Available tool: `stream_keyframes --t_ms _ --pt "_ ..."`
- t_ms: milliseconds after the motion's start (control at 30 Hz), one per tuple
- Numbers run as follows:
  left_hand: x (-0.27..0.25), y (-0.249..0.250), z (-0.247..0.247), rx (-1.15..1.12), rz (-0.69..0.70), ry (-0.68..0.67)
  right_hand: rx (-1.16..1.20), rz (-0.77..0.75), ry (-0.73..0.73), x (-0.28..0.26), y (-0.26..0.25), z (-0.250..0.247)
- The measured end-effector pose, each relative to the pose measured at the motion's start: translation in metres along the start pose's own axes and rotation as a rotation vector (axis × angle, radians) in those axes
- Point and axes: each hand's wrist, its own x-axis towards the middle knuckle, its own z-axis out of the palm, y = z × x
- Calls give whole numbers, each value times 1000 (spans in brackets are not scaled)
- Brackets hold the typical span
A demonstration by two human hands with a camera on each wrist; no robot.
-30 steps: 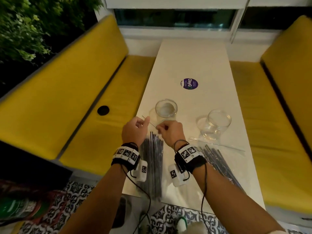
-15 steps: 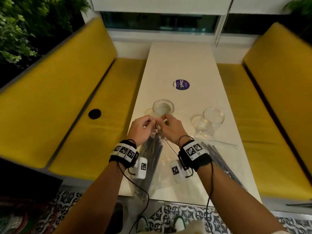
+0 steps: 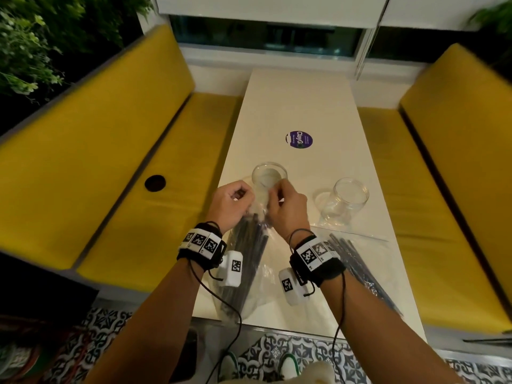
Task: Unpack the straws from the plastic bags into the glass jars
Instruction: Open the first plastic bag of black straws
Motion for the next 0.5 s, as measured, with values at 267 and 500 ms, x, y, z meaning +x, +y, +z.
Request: stream_keyframes --t_ms 267,500 --pt "-4 9 4 54 -171 -68 57 59 -40 5 6 -15" --pt "-15 2 13 189 -75 -43 31 221 -185 1 2 -19"
